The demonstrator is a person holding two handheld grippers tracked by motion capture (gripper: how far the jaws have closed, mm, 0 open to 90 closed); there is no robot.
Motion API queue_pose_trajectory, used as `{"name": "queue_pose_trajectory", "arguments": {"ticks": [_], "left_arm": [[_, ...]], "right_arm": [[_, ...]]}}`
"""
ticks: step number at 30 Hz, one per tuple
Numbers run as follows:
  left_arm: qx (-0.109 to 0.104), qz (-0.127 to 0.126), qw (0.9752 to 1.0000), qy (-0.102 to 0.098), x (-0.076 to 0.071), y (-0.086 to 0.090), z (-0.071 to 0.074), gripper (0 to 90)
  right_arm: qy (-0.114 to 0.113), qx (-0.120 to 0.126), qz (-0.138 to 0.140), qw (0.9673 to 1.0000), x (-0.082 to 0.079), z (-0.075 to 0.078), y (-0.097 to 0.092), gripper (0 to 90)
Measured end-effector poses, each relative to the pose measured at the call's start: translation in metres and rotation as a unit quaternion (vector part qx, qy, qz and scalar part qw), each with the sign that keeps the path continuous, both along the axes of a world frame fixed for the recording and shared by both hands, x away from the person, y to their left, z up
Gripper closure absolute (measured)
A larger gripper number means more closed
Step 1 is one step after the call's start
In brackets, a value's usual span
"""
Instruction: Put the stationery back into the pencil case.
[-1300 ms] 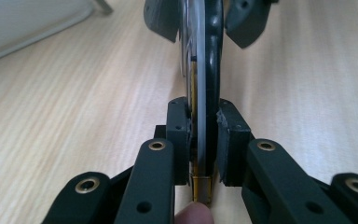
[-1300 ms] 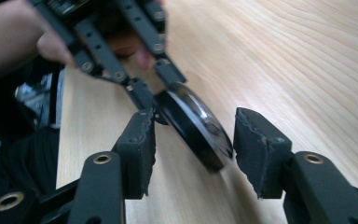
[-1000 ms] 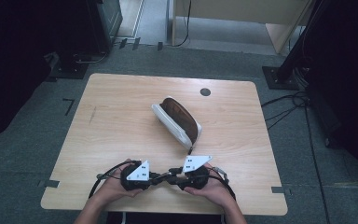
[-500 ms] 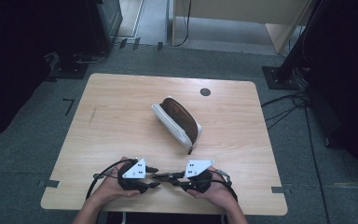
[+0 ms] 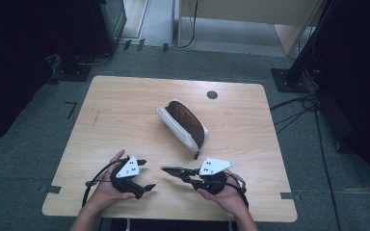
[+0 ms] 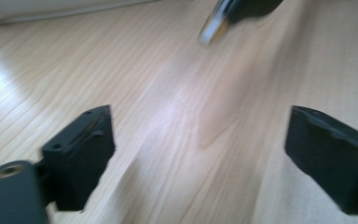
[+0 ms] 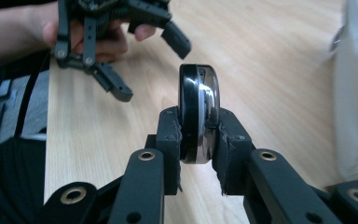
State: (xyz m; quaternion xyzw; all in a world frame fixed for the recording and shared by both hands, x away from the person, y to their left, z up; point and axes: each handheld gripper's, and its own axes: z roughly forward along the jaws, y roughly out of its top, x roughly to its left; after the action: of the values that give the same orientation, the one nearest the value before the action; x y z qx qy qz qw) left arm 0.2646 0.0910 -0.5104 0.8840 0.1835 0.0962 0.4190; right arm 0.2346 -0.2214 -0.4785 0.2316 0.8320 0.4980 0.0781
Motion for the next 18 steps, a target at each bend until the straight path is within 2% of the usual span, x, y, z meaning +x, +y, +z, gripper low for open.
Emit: {"name": "queue_pose_trajectory", "arguments": {"ticks": [3, 5, 9, 12, 15, 18], "left_arm": [[0.001, 0.02, 0.9998, 0.002, 0.001, 0.007, 0.001, 0.4], [-0.003, 0.043, 0.9991, -0.002, 0.001, 0.013, 0.002, 0.0], [0.004, 0.08, 0.9968, -0.003, 0.0, 0.026, 0.001, 0.0], [0.01, 0.113, 0.9935, 0.003, 0.001, 0.039, 0.0, 0.0], [-0.002, 0.142, 0.9898, 0.008, 0.002, 0.052, 0.0, 0.0], [0.003, 0.166, 0.9861, 0.005, 0.003, 0.062, 0.001, 0.0]], "right_arm": [[-0.001, 0.008, -0.015, 0.9999, 0.001, 0.008, -0.002, 74.2], [0.001, 0.012, -0.026, 0.9996, 0.0, 0.014, -0.003, 74.2], [0.001, 0.024, -0.041, 0.9989, 0.001, 0.025, -0.006, 74.2], [-0.007, 0.03, -0.051, 0.9982, 0.001, 0.031, -0.007, 74.2], [-0.012, 0.041, -0.068, 0.9967, 0.0, 0.038, -0.008, 74.2], [-0.015, 0.051, -0.086, 0.9949, 0.002, 0.044, -0.01, 74.3]]}}
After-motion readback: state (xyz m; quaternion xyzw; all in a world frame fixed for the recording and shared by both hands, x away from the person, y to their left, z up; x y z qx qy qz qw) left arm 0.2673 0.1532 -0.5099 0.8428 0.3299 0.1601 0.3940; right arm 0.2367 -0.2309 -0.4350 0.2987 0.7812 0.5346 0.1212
